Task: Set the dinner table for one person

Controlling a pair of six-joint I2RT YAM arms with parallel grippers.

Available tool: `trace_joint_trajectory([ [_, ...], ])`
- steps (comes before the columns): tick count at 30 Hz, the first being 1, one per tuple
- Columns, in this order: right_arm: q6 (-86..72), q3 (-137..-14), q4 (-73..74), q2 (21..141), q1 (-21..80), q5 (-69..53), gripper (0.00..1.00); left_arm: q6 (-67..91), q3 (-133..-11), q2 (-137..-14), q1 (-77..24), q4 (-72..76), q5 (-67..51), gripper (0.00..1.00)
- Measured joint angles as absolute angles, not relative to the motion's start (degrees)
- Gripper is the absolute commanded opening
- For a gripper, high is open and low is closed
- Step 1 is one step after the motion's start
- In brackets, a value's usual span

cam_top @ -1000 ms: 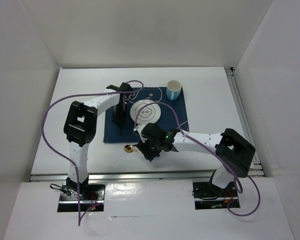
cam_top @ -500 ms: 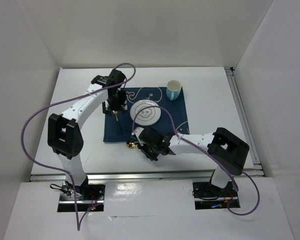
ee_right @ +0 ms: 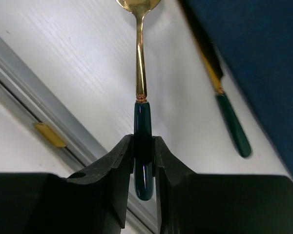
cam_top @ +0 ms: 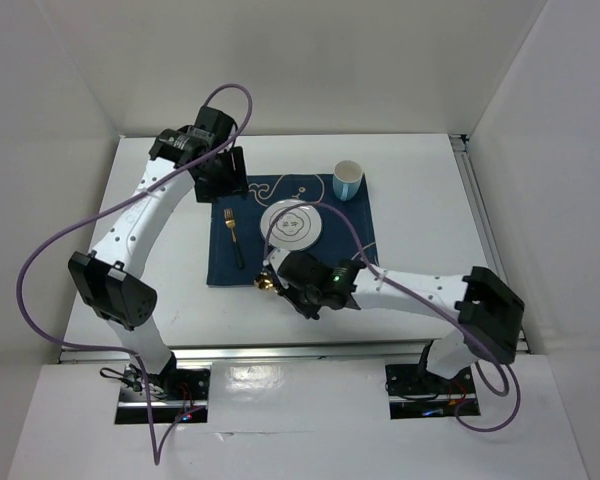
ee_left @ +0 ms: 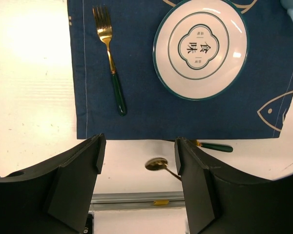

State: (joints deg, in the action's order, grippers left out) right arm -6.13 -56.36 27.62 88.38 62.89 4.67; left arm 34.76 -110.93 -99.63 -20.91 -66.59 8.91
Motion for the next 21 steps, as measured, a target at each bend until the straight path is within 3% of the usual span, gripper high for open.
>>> trace_joint_trajectory([
  [8, -15.81, -61.32, 35.44, 80.29, 57.91, 13.76, 0.07, 34.74, -108.57, -98.24, -20.51, -67.4, 8.58, 0.76],
  [21, -27.66, -70.72, 38.28, 96.79, 32.38, 10.61, 0.07, 35.94, -102.43, -95.48, -19.73, -65.89, 7.57, 0.76],
])
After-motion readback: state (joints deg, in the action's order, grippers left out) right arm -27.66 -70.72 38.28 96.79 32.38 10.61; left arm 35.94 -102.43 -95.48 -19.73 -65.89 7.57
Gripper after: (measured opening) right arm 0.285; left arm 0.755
